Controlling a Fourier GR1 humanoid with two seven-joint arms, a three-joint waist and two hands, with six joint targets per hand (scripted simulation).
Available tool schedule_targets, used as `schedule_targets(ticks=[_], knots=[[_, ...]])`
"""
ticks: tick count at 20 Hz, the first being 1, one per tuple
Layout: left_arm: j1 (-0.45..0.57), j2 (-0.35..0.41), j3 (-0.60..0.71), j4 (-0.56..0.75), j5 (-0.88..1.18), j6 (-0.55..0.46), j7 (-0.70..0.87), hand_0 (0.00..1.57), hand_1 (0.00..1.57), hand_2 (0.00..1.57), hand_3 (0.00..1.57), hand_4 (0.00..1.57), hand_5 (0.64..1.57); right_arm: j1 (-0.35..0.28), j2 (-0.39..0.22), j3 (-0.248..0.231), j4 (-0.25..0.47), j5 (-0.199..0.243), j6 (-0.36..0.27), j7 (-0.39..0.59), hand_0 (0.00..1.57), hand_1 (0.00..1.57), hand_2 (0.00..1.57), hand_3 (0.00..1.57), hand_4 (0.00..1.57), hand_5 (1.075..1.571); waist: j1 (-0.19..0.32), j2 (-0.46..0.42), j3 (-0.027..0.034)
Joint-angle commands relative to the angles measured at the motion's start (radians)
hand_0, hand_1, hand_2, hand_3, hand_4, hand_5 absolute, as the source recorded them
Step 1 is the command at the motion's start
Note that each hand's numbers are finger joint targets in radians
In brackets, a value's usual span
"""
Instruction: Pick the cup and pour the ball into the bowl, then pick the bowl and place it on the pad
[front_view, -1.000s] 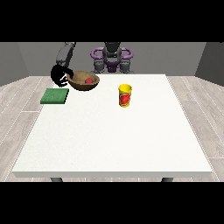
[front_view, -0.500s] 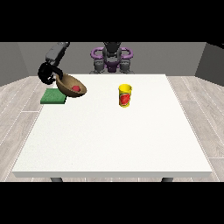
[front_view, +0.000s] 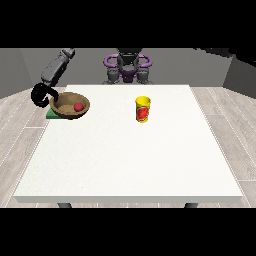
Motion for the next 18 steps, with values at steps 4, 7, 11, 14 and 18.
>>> schedule_targets(ticks=[4,7,11,14,18], knots=[[0.042,0.018,0.06,-0.126,0.081,0.013,0.043,0.0,0.0,0.0,0.0,0.7,1.56,-0.038,-0.177,-0.088,0.197,-0.018,0.121,-0.147,1.57,1.57,1.57,0.0,0.99,1.571,0.016,0.09,0.0015],[0.044,0.017,0.063,-0.178,0.085,0.027,0.033,0.0,0.0,0.0,0.0,0.69,1.556,-0.082,-0.209,-0.088,0.234,-0.003,0.118,-0.178,1.57,1.57,1.57,0.0,0.98,1.571,0.014,0.15,0.001],[0.095,-0.007,0.046,-0.161,0.087,0.032,0.064,0.0,0.0,0.0,0.0,0.7,1.558,-0.059,-0.168,-0.038,0.266,0.026,0.146,-0.148,1.57,1.57,1.57,0.0,0.98,1.569,0.006,0.041,-0.0009],[0.125,-0.052,0.028,-0.208,0.095,0.052,0.077,0.0,0.0,0.0,0.0,0.7,1.556,-0.021,-0.123,-0.009,0.282,0.062,0.11,-0.207,1.57,1.57,1.57,0.46,0.98,1.567,-0.001,-0.011,-0.0007],[0.068,0.027,0.032,-0.11,0.112,0.045,0.121,0.0,0.0,0.0,0.0,0.68,1.554,-0.051,-0.075,0.033,0.279,0.082,0.107,-0.147,1.57,1.57,1.57,0.88,1.0,1.564,-0.01,-0.031,-0.0018]])
